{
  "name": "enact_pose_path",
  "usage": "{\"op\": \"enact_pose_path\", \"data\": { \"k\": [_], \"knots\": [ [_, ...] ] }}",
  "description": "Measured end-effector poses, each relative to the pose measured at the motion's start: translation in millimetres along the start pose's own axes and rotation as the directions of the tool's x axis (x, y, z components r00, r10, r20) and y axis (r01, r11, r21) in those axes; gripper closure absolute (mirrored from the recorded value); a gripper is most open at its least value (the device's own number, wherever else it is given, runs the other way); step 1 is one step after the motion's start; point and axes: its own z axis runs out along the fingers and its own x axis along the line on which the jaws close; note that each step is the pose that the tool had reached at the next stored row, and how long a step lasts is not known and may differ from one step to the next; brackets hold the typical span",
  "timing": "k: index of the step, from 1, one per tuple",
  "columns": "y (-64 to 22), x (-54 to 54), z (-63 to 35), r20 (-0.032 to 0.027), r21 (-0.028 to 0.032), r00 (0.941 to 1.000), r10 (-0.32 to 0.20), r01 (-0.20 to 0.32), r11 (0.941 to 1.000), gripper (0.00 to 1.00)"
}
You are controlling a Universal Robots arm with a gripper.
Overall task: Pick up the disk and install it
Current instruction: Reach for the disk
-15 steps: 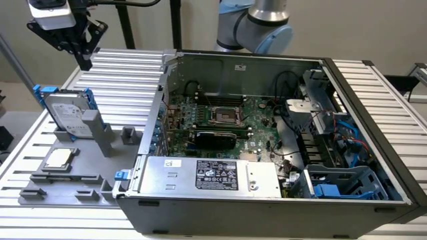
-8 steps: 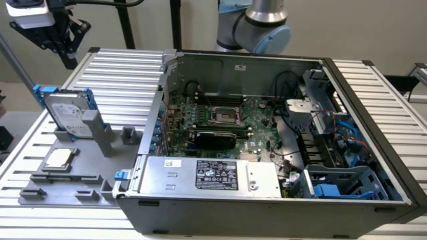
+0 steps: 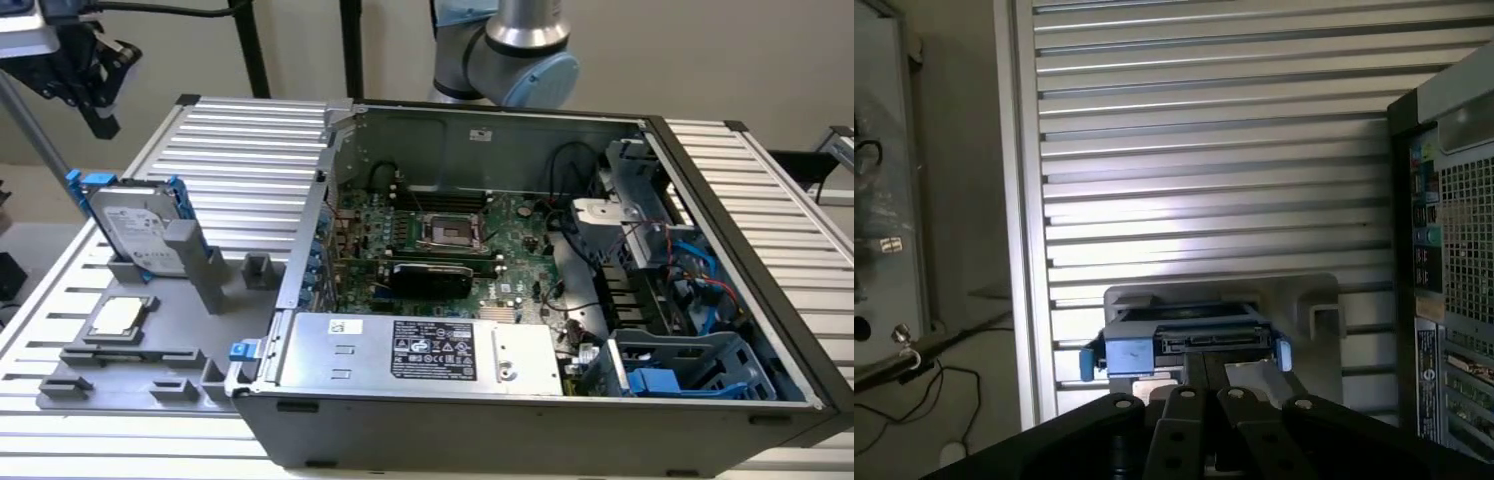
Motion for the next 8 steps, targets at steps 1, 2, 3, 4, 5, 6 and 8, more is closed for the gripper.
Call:
{"op": "enact_pose_path", "data": {
  "k": [1, 2, 3, 4, 5, 6, 8],
  "knots": [
    [-0.3, 4.6, 0.5, -0.0017, 0.0002, 1.0000, 0.000, 0.000, 1.0000, 0.89],
    [-0.6, 9.1, 1.1, -0.0030, 0.0003, 1.0000, 0.000, 0.000, 1.0000, 0.89],
    [-1.0, 13.7, 1.6, -0.0042, 0.0005, 1.0000, 0.000, 0.000, 1.0000, 0.89],
    [-1.3, 18.0, 2.0, -0.0049, 0.0008, 1.0000, 0.000, 0.000, 1.0000, 0.89],
    [-1.6, 22.6, 2.3, -0.0056, 0.0014, 1.0000, 0.000, 0.000, 1.0000, 0.89],
    [-1.9, 26.4, 2.5, -0.0057, 0.0023, 1.0000, 0.000, 0.000, 1.0000, 0.89],
    [-2.2, 30.7, 2.6, -0.0054, 0.0075, 1.0000, -0.001, 0.001, 1.0000, 0.89]
  ]
}}
